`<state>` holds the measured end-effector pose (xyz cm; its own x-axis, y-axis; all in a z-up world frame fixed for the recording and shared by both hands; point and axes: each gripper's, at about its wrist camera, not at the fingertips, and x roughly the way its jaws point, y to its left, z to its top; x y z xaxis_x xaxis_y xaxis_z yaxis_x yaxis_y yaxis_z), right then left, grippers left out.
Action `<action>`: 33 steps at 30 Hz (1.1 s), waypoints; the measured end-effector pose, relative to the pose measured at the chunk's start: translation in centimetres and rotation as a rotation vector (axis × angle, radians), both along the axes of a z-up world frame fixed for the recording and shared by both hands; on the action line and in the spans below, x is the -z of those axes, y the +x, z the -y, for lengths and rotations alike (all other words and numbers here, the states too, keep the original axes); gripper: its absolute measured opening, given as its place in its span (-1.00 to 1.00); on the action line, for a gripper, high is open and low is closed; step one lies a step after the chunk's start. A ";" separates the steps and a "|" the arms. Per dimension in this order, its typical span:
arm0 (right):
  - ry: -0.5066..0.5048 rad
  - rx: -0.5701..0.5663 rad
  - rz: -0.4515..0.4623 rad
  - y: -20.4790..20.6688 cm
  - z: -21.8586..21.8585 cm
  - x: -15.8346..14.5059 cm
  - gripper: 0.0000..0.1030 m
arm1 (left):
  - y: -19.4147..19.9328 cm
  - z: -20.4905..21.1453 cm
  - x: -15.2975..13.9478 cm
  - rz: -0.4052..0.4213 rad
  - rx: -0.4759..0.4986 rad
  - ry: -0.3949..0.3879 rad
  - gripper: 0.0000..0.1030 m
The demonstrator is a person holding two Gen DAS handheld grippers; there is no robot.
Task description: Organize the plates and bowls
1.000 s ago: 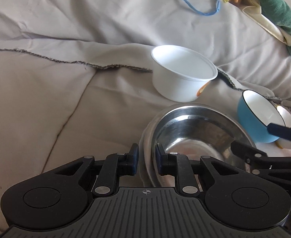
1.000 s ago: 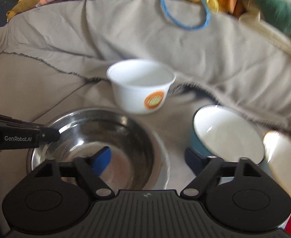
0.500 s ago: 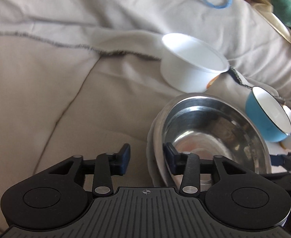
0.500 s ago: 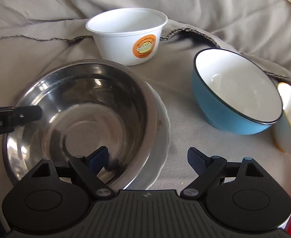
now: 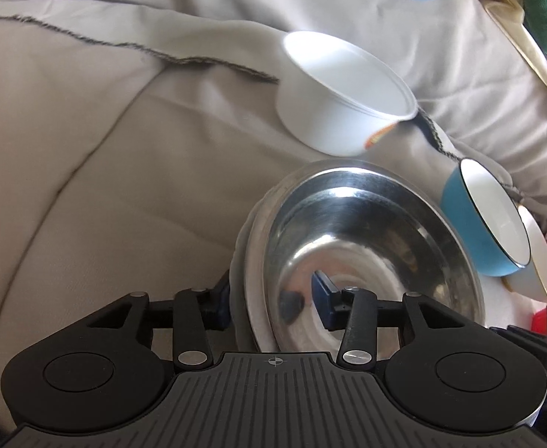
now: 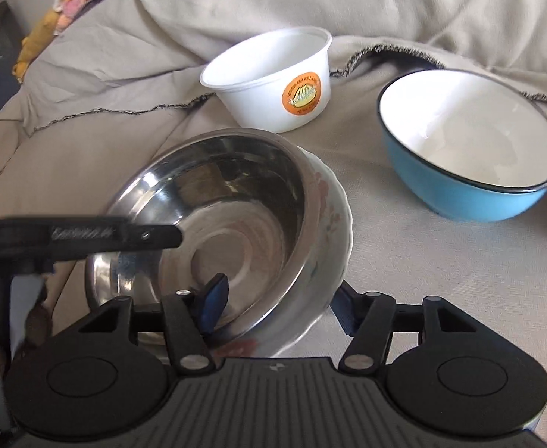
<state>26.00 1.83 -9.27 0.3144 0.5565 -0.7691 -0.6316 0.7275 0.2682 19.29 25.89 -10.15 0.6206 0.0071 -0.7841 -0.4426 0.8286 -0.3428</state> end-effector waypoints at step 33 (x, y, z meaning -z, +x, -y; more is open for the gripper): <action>-0.036 0.678 -0.062 6.3 32.9 1.5 -0.16 | 11.9 34.5 0.7 -0.033 0.659 -0.158 -0.58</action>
